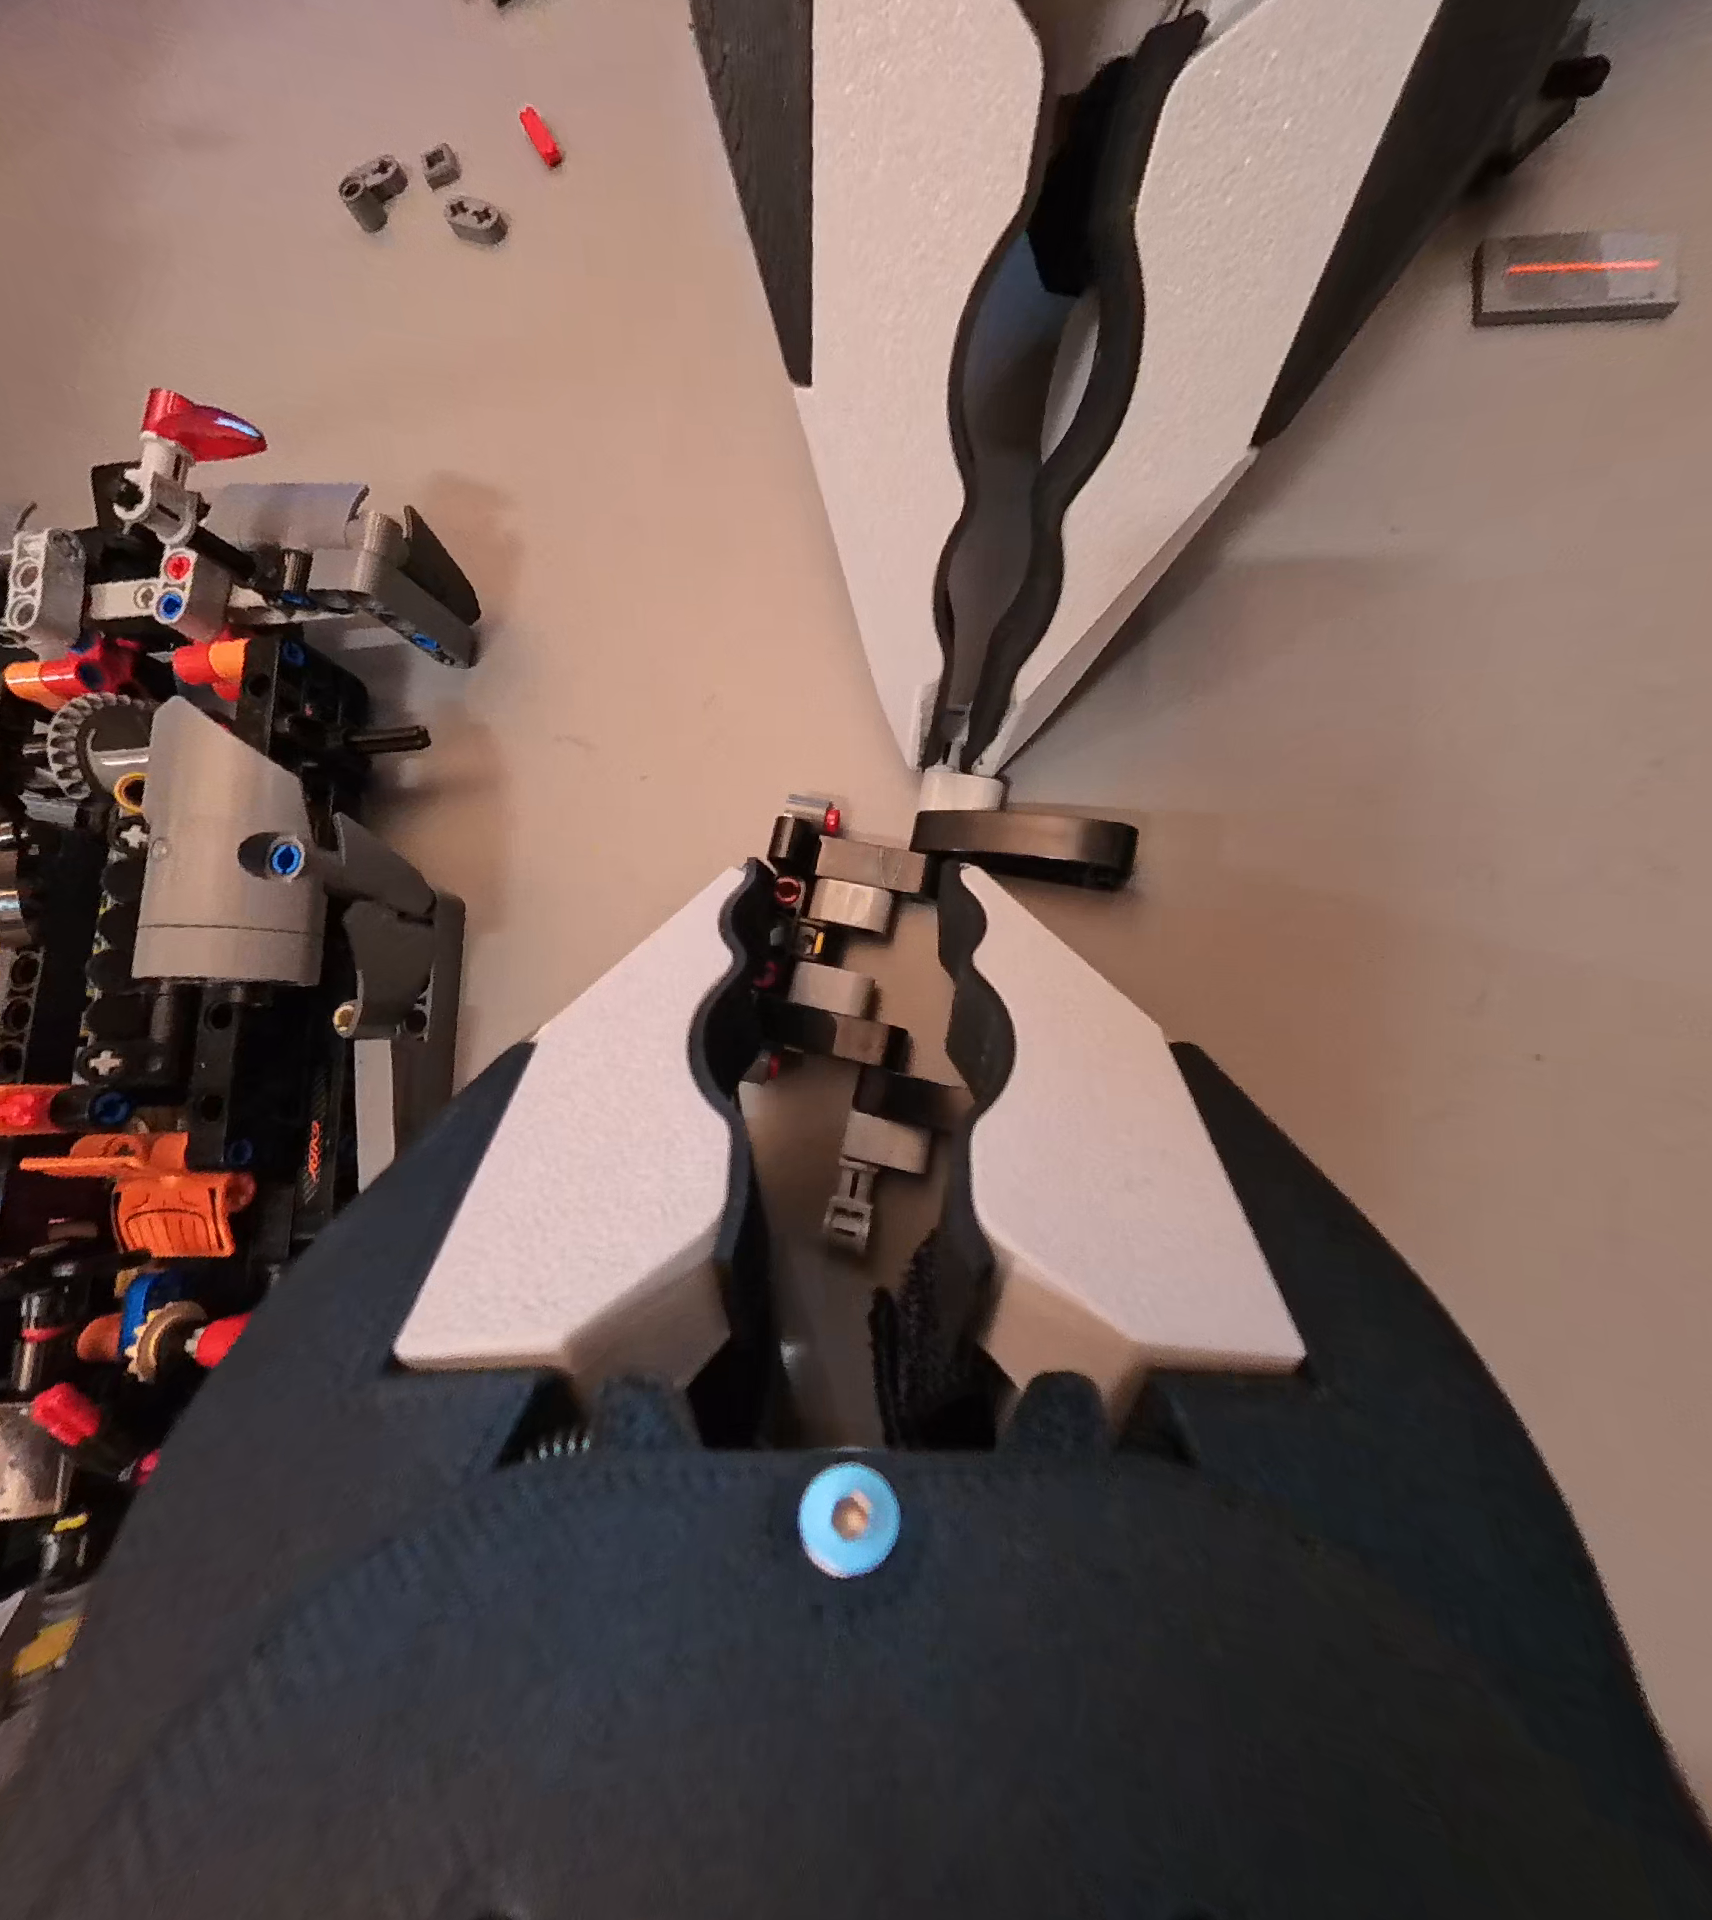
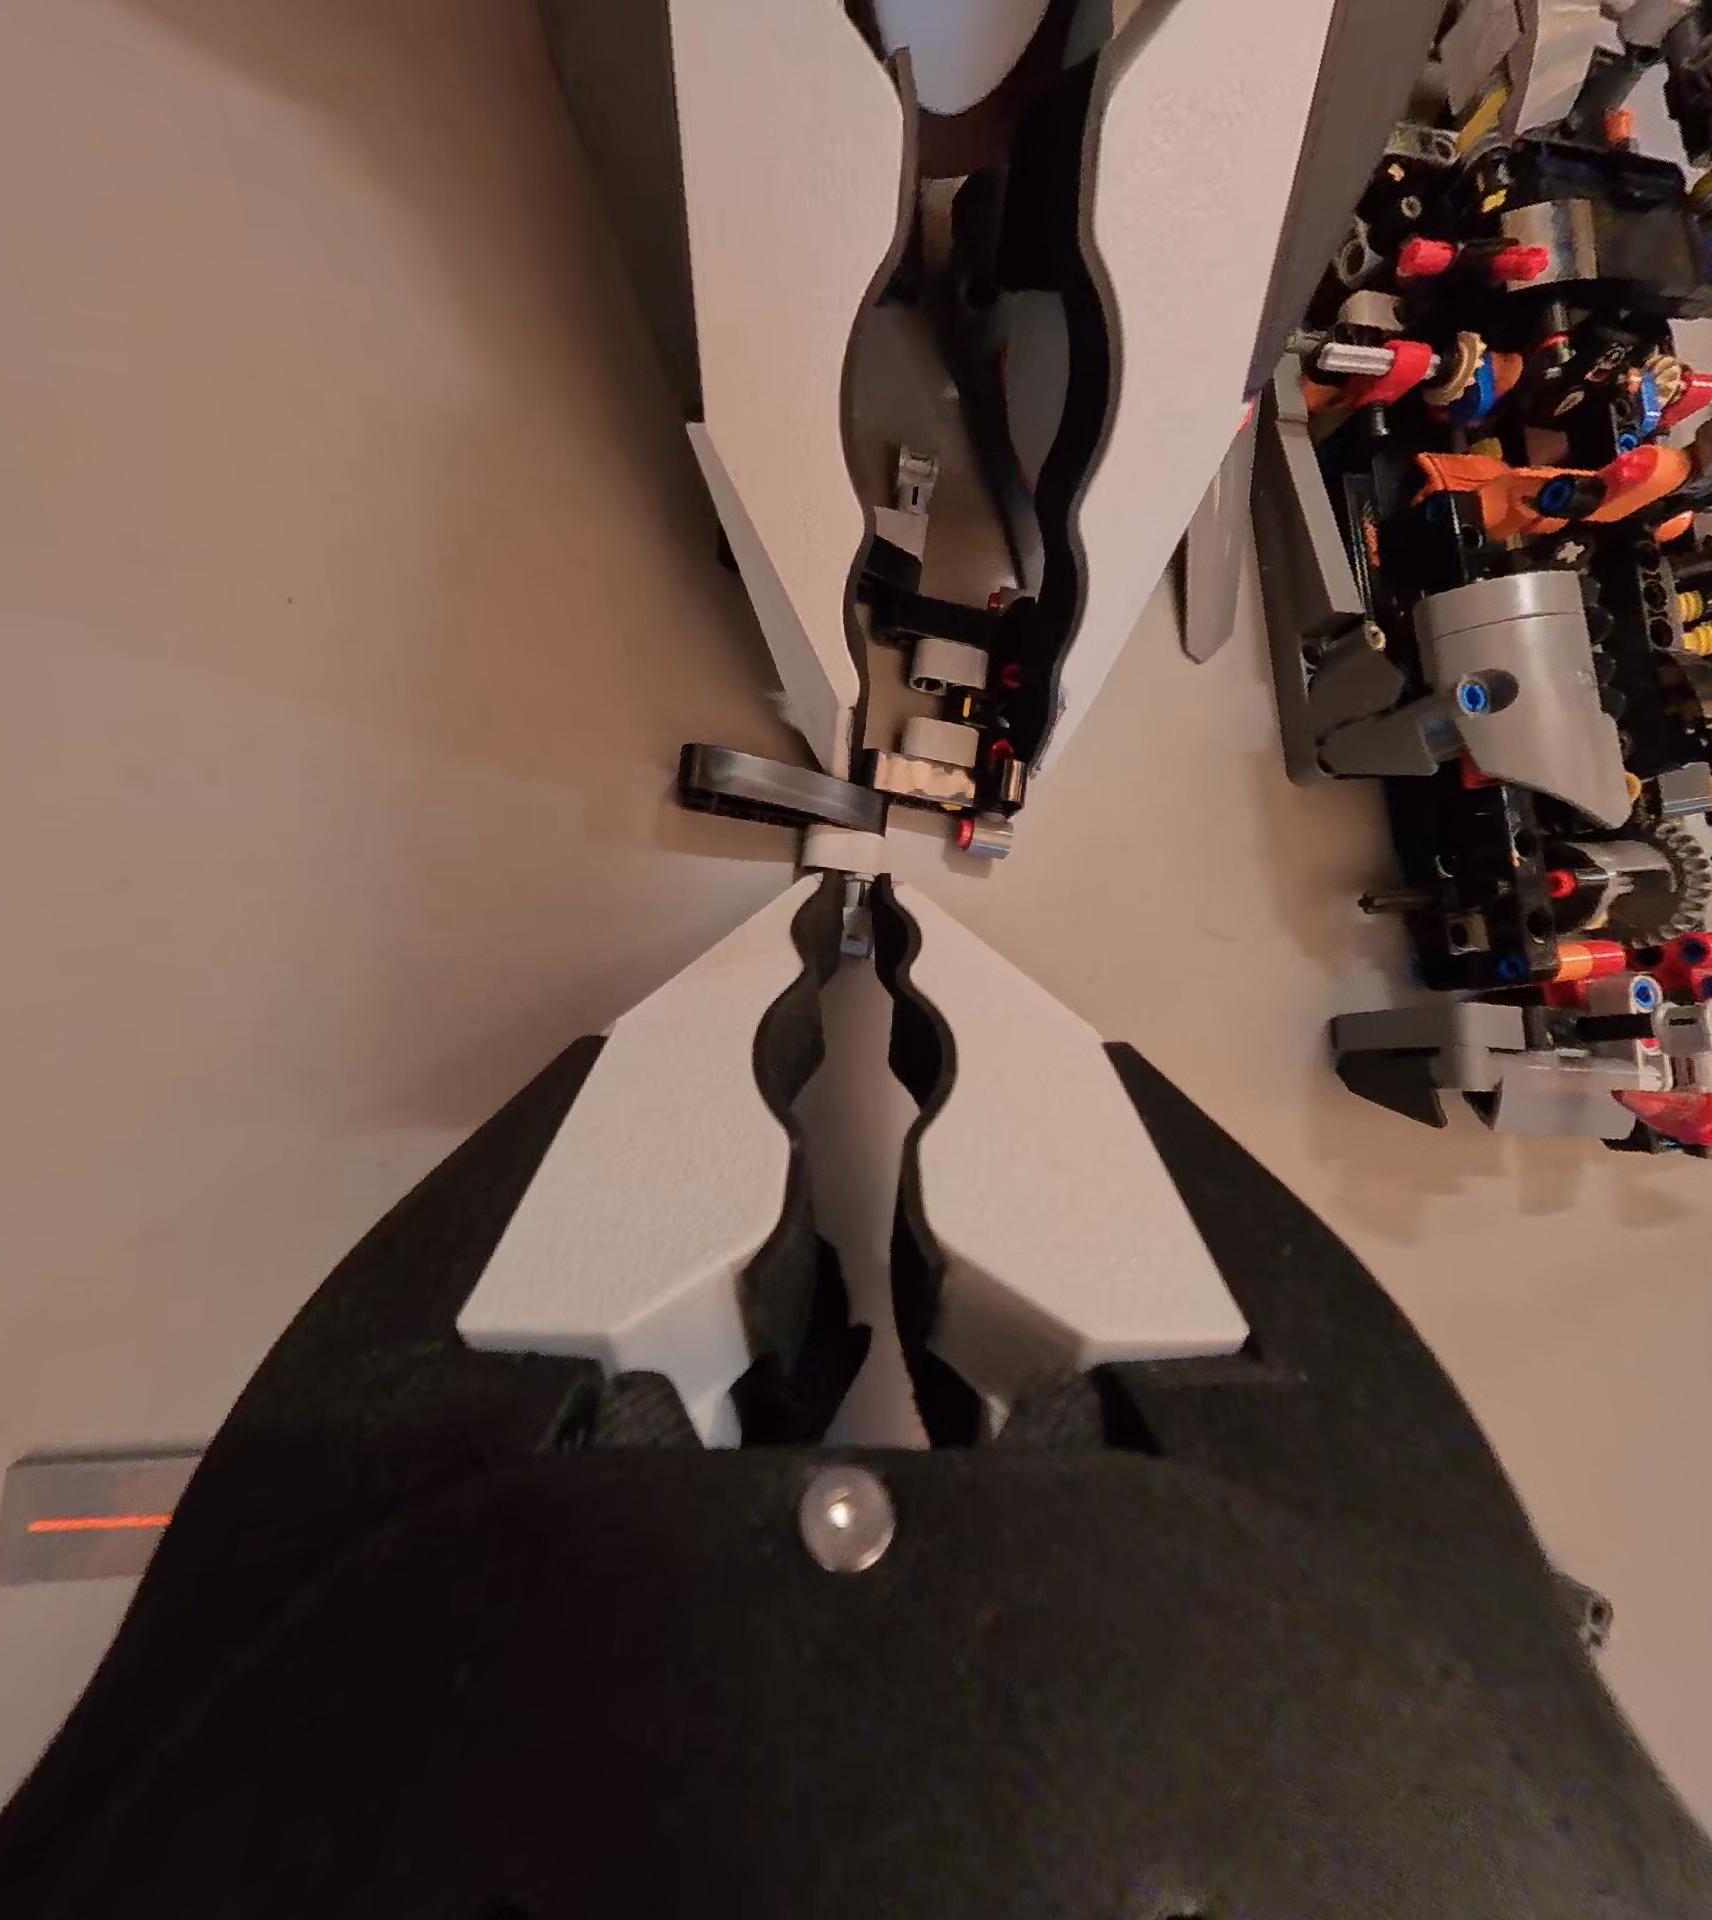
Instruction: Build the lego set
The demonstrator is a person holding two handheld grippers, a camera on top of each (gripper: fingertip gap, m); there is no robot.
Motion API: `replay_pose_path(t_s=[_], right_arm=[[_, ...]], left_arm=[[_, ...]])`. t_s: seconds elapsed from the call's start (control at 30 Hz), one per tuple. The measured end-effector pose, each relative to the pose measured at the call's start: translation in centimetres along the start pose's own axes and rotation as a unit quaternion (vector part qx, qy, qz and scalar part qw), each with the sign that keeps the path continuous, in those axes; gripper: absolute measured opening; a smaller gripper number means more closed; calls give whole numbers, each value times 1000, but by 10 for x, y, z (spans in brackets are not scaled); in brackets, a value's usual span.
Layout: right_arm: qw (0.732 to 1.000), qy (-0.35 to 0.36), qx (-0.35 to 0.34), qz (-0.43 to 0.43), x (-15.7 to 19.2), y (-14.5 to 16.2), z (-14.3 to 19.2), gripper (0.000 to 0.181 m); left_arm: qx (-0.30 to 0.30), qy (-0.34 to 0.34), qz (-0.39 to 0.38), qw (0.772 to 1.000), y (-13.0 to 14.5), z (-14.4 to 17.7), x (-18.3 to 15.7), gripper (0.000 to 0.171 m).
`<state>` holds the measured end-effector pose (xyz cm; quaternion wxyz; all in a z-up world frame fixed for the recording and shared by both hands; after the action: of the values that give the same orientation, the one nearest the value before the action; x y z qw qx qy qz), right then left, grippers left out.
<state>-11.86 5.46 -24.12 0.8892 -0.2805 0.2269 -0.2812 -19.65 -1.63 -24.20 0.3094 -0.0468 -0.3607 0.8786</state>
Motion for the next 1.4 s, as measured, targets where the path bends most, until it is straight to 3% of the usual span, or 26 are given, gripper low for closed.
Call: replay_pose_path(t_s=[0.07, 0.13, 0.37, 0.47, 0.6, 0.8, 1.03, 1.4], right_arm=[[1000, -7, -9, -18, -1, 1, 1, 5], [999, -14, -19, -45, -4, 3, 4, 23], [998, -12, 2, -54, -4, 6, 18, 23], [998, -1, 2, -61, 2, 4, 28, 22], [997, -25, -12, -66, 27, -21, 40, 20], [998, -23, 29, -41, 52, -31, 13, 22], [994, 9, 78, -70, 40, -13, 16, 24], [979, 26, 56, -193, 20, -15, 18, 30]], left_arm=[[-5, -3, -2, 1000, 1, 0, 0, 31], [-17, 2, 8, 1000, 0, 0, -1, 32], [-26, 9, 16, 1000, -2, 9, -2, 37], [-8, 5, 10, 1000, 1, 7, -4, 32], [-11, 5, 5, 1000, -2, 10, -6, 20], [-12, 14, 2, 1000, -4, 12, -10, 20], [9, 67, 19, 998, 3, 12, -21, 16], [-76, -9, 46, 996, -1, 46, 6, 22]])
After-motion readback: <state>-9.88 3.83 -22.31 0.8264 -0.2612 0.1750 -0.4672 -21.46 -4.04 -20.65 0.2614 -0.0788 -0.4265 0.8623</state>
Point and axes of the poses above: each gripper's, where its closed fingertips meet, z back along the fingers, y out of its underside, x = y × z across the jaws, the point moved 7 cm from there along z, back along the fingers, and after that the axes turned 2 degrees about y, right-handed, at the moved point
